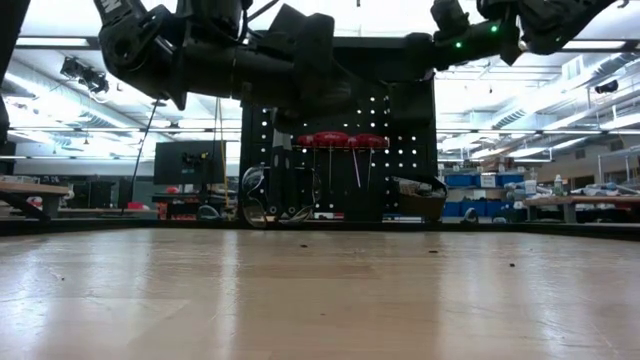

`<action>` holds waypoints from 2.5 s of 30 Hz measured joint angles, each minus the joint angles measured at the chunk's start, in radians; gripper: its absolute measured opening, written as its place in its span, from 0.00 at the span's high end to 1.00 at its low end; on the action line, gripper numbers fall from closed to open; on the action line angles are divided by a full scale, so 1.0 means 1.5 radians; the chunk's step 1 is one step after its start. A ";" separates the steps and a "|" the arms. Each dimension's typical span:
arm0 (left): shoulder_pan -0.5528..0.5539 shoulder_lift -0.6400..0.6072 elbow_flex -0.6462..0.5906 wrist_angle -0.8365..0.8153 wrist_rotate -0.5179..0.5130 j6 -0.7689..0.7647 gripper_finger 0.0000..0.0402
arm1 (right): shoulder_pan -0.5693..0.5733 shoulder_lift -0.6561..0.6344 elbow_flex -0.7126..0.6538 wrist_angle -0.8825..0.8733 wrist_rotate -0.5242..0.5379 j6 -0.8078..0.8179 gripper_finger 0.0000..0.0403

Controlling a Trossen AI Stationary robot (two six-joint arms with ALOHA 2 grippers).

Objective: Hang tools onto peg board
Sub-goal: Put the C-clamp on the table

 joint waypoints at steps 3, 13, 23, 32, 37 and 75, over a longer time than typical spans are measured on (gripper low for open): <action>0.000 0.000 -0.004 0.010 0.000 0.002 0.53 | 0.001 -0.025 0.000 -0.018 0.000 0.002 0.42; -0.001 0.000 -0.004 -0.010 -0.035 0.059 0.53 | 0.146 -0.215 0.001 -0.176 0.102 0.016 0.34; 0.008 0.001 -0.004 -0.017 -0.064 0.090 0.53 | 0.260 -0.239 0.000 -0.517 0.048 0.240 0.39; 0.009 -0.008 -0.003 -0.023 -0.041 0.004 0.53 | 0.310 -0.147 -0.006 -0.534 -0.039 0.409 0.40; 0.009 -0.110 -0.003 -0.148 -0.098 0.038 0.54 | 0.399 -0.085 -0.081 -0.410 0.049 0.434 0.46; 0.109 -0.214 -0.268 0.163 -0.458 0.224 0.57 | 0.419 0.248 -0.163 -0.112 0.118 0.295 0.60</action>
